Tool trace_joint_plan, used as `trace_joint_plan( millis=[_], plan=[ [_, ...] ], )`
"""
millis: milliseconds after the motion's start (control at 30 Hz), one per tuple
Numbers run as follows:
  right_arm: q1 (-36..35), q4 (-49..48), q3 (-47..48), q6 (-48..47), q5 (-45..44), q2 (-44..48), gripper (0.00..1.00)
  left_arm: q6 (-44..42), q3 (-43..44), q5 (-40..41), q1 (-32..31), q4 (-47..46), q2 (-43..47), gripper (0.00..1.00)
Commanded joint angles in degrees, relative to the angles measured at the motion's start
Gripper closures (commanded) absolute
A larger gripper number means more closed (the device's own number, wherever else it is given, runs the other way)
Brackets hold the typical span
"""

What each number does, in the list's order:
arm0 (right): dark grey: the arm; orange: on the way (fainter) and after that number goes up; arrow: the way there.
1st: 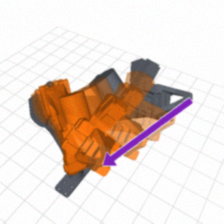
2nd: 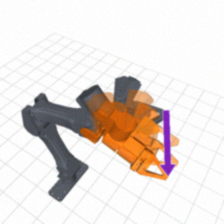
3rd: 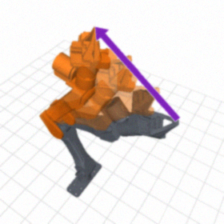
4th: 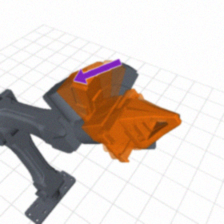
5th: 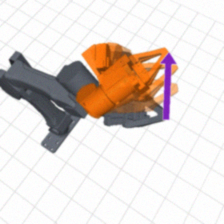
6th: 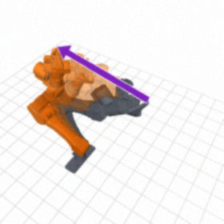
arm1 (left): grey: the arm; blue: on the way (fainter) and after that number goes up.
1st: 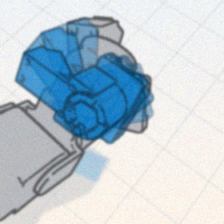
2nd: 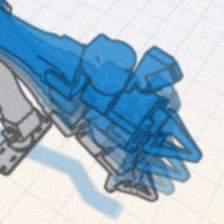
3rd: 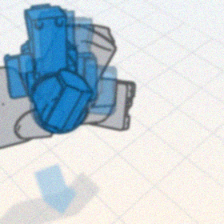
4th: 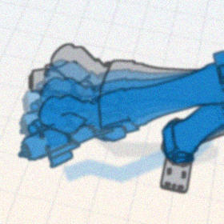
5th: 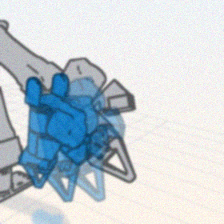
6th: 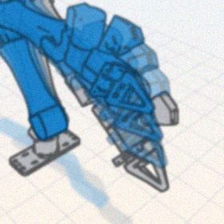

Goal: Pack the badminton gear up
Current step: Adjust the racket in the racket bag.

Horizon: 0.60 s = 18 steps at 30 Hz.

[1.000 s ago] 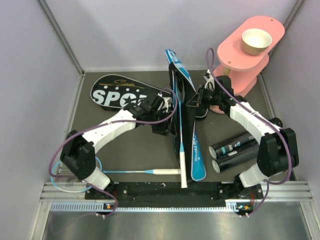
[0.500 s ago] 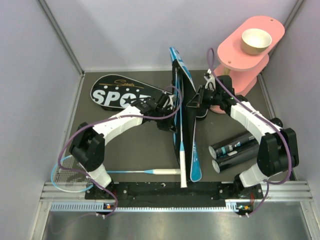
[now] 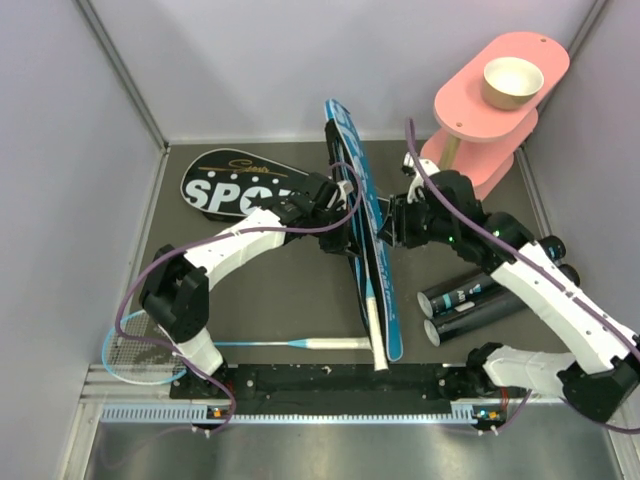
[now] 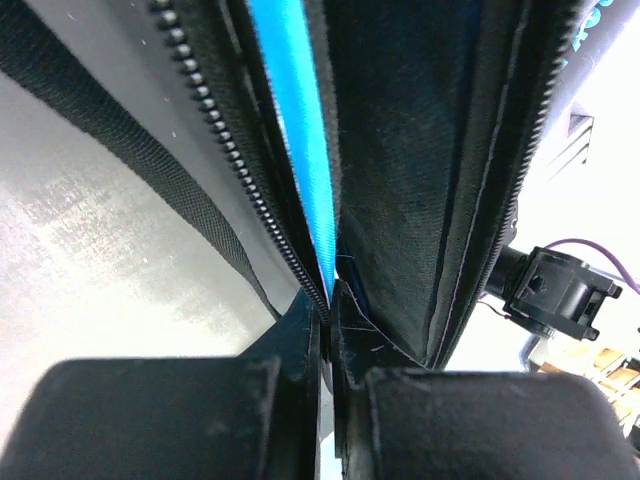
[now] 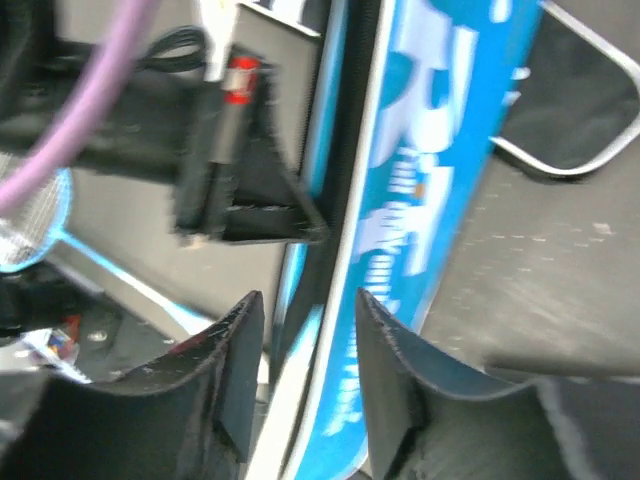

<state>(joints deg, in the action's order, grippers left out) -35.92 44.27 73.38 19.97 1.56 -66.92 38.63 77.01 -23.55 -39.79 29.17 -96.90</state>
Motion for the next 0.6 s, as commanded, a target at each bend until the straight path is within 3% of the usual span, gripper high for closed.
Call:
trace_joint_plan(
  millis=[0,33,67,233,467,567],
  plan=[
    [-3.72,-6.36,-6.57,7.53,6.66,0.21,0.73,1.45,0.24,-0.54,0.15,-4.73,4.17,1.0],
    [-3.72,-9.44,-7.89,8.15,7.48,0.03,0.89,1.53,0.07,-0.27,0.15,-4.39,4.27,1.0],
    [-3.98,-10.51,-9.73,8.51,8.53,-0.58,0.91,1.79,-0.02,-0.44,0.24,-4.3,4.53,1.0],
    [-4.59,-15.52,-15.02,8.78,10.74,-1.11,0.92,1.8,0.5,0.17,0.15,-3.77,4.53,1.0],
    [-6.71,-15.01,-18.19,7.46,5.91,-0.05,0.9,1.53,2.88,0.96,-0.2,-2.28,4.27,1.0],
    [-6.79,-14.56,-19.41,7.72,3.2,-1.37,0.8,1.27,4.02,1.23,-0.46,-1.66,4.7,1.0]
  ],
)
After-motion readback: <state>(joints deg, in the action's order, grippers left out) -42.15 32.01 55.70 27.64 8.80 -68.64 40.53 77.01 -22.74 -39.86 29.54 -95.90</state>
